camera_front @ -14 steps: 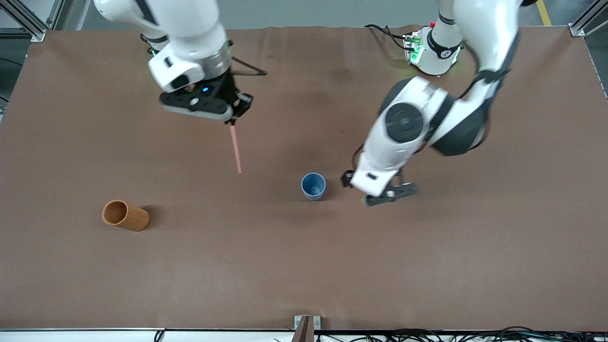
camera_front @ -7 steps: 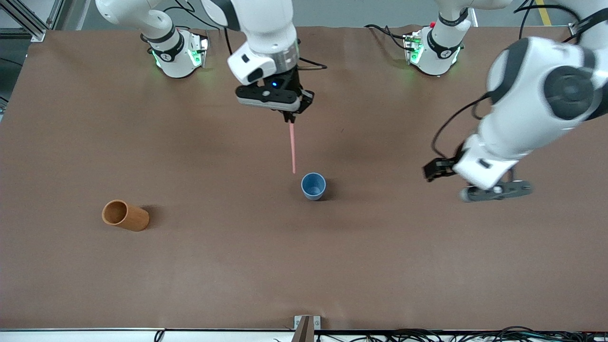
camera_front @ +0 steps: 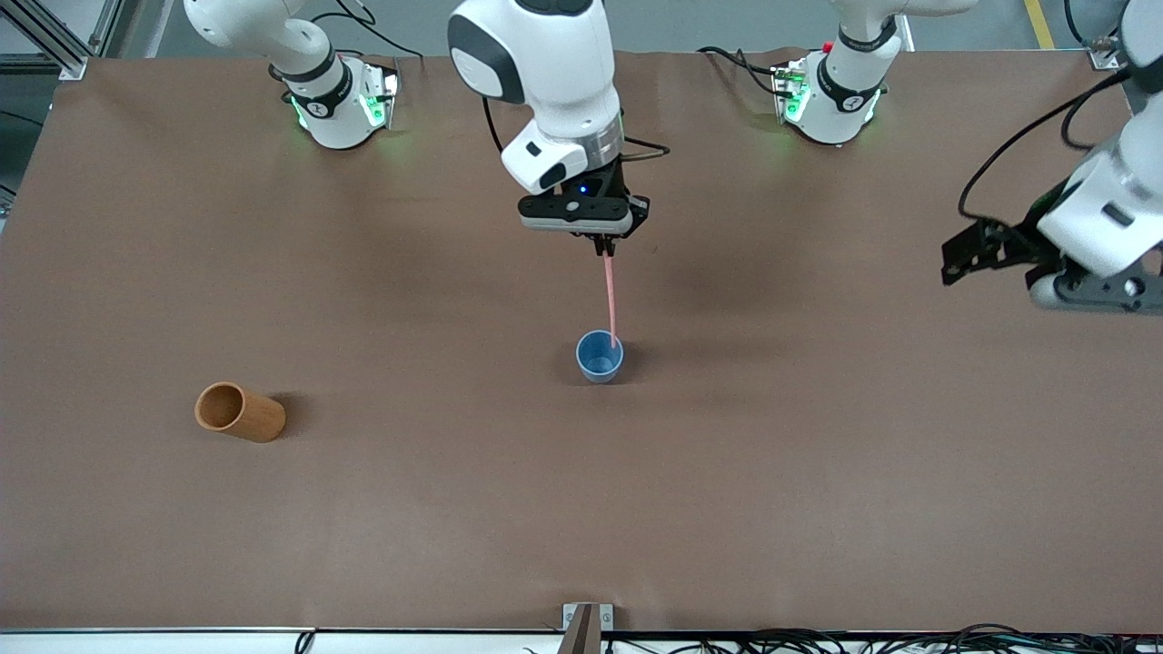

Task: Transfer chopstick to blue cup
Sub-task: 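Lower the pink chopstick into the blue cup with the right gripper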

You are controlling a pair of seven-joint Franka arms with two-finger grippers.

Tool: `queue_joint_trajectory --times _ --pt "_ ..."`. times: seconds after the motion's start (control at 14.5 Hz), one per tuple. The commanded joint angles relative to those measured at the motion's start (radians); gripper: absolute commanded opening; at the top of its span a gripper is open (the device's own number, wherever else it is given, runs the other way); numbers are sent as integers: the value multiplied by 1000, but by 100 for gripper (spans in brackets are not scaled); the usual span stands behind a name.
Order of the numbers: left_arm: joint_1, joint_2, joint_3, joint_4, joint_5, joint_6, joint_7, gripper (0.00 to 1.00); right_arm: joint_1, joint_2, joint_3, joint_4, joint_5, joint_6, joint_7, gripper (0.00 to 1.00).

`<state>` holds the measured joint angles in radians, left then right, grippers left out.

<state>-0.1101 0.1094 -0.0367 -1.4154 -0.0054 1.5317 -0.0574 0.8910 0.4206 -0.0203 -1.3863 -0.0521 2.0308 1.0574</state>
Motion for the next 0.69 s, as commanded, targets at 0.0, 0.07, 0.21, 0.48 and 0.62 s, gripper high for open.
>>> queue_joint_trajectory --times 0.0,0.07,0.21,0.48,0.62 --pt "-11 -33 -2 -28 -15 -7 -1 100 16 23 -6 1 -20 5 7 7" --pt "-10 -33 -2 -28 -15 -7 2 100 19 32 -7 -6 -22 5 7 7" --pt "-2 -36 0 -30 -15 -7 17 100 26 40 -6 -19 -70 3 6 8" --pt "3 -40 0 -37 -13 -7 22 100 37 64 -7 -20 -83 15 6 9" --pt "7 -36 3 -31 -13 -7 24 100 39 72 -7 -19 -83 20 6 14"
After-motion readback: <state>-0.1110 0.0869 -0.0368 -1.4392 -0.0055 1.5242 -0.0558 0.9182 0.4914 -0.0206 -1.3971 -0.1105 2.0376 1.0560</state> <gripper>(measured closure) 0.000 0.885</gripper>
